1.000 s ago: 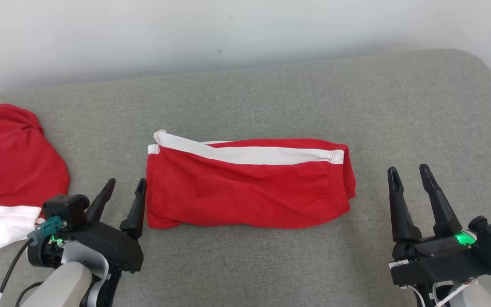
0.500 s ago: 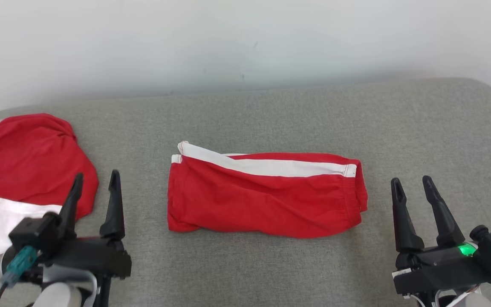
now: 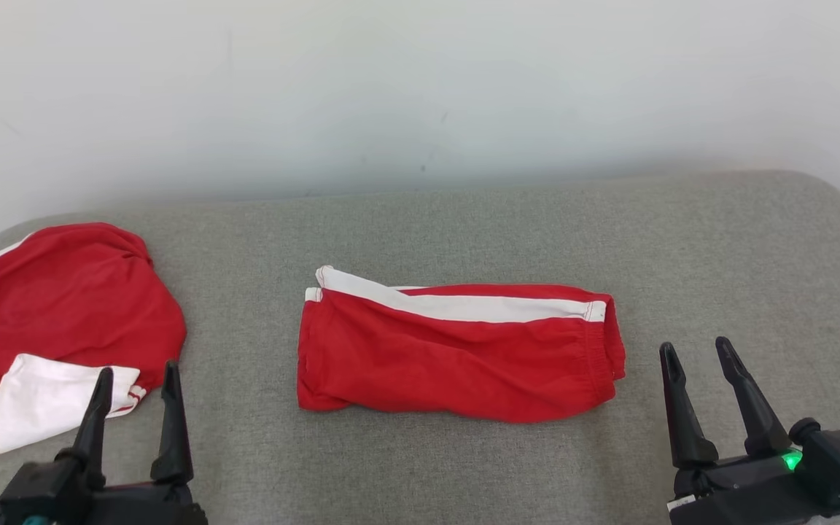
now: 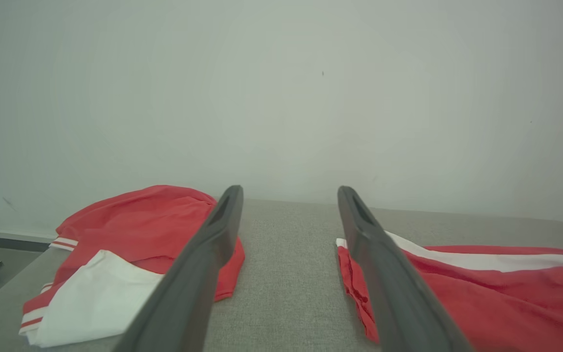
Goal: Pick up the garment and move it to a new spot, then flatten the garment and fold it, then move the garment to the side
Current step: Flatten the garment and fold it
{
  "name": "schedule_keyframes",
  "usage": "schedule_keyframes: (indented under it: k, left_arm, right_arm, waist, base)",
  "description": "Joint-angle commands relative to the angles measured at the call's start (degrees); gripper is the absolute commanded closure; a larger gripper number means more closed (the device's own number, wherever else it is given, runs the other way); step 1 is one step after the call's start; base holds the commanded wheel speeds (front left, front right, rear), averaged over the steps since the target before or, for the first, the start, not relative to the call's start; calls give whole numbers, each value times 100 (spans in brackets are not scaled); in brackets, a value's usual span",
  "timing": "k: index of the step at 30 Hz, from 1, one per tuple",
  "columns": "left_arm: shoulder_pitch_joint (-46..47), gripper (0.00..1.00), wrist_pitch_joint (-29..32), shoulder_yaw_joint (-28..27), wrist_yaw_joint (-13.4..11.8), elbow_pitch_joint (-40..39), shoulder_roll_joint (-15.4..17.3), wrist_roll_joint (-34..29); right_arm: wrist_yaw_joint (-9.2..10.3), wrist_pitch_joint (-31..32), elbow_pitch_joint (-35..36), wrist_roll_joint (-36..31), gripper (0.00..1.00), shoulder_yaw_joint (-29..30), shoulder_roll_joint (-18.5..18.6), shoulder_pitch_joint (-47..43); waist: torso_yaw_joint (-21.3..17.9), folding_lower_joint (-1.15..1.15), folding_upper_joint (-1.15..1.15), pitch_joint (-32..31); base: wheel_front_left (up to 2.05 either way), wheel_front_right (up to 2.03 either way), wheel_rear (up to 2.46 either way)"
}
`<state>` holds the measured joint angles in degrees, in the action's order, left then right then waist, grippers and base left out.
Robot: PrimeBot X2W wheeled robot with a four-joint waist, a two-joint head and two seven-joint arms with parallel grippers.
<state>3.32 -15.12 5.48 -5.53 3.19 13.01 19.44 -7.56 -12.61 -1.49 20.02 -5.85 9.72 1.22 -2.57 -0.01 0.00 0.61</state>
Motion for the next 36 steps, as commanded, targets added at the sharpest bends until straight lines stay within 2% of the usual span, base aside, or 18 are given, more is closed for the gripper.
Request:
schedule_keyframes:
  k: [1, 11, 24, 36]
  left_arm:
    - [-106, 0, -3, -42, 8, -51, -26, -70]
    - [-634, 0, -3, -303, 295, -198, -90, -369]
    - [-670, 0, -3, -478, 545, -59, -347, -598]
    - [-638, 0, -3, -580, 739, 2, -415, -781]
  right_arm:
    - [16, 8, 18, -56, 0, 30, -30, -80]
    - [16, 121, 198, -275, 0, 249, -145, -435]
    - [16, 322, 145, -500, 0, 475, -230, -667]
    - [16, 302, 23, -500, 0, 441, -253, -618]
  waist:
    - [10, 1, 0, -43]
    - [77, 1, 0, -119]
    - [105, 1, 0, -95]
    - [103, 1, 0, -67]
  base:
    - [0, 0, 0]
    - [0, 0, 0]
    - [0, 0, 0]
    - [0, 0, 0]
